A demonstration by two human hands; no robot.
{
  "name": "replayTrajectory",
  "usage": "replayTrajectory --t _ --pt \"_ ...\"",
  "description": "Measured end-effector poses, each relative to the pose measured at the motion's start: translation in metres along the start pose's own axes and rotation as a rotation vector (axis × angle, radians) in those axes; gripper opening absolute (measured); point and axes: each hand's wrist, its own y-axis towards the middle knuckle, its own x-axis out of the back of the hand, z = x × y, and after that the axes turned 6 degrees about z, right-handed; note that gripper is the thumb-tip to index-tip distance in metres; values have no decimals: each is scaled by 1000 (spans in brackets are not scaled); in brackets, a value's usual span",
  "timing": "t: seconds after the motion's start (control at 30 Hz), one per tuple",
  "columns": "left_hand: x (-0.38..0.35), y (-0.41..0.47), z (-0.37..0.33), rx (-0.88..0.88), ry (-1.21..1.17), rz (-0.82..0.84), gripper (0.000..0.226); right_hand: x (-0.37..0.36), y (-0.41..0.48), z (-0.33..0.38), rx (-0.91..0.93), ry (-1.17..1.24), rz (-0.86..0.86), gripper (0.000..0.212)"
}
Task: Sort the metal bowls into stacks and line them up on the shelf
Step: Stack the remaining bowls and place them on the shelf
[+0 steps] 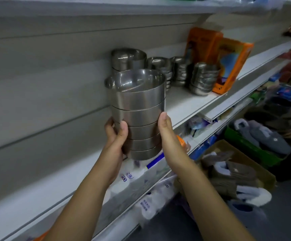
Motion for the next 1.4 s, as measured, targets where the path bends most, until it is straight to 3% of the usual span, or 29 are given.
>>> replayTrajectory --t 0.1,0.13,0.2,0.3,0.37,0.5,0.6,0.73,0.97,1.07,1.2,1.4 --pt "16 20 -7 -75 -13 -104 115 -10 44 -3 22 31 88 88" --pt "23 28 -7 -94 -9 -141 116 -16 57 -2 25 47 112 96" --pt "41 42 -8 -122 0 -215 120 -30 82 -1 32 87 143 96" --pt "66 67 -14 -179 97 -377 143 -50 114 -4 71 83 184 101" --pt "79 75 -17 -187 147 -426 149 -61 132 -10 79 63 226 99" --pt "100 77 -7 -148 173 -295 104 -72 160 -12 107 68 248 75" --pt "109 82 -7 -168 190 -327 98 -81 173 -10 132 112 243 75" --pt "111 89 -8 -198 236 -368 105 -86 189 -7 149 127 304 41" --pt "121 88 -12 -210 602 -435 82 -78 200 -7 166 -39 369 56" --pt "132 86 -7 -181 740 -467 104 -66 201 -15 230 -162 337 63" --pt "125 82 -1 -151 711 -502 92 -56 208 -19 214 -252 371 72" --pt "119 89 -11 -73 759 -556 100 -56 231 -19 285 -401 414 74"
